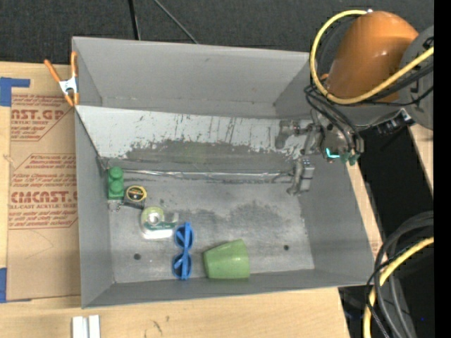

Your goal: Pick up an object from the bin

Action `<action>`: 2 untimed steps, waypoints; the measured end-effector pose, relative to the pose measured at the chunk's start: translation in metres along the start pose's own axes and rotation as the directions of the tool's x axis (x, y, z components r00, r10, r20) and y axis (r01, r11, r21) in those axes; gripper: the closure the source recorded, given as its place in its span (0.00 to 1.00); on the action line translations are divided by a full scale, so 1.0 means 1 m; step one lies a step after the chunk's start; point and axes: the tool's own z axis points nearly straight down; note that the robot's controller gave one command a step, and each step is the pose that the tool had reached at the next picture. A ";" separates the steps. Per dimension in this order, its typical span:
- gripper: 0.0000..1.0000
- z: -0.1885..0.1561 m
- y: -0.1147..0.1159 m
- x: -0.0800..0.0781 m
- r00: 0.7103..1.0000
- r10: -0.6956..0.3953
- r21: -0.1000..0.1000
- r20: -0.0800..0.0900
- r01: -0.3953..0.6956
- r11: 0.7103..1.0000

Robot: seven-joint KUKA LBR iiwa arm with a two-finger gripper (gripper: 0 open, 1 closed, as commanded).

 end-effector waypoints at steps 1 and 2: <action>0.00 0.137 0.063 0.049 0.991 -0.133 -0.002 -0.003 0.133 0.991; 0.00 0.159 0.106 0.096 0.943 -0.334 0.000 0.003 0.334 0.943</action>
Offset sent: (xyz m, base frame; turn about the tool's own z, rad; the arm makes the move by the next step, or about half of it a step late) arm -0.0471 0.0605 -0.1324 -0.1304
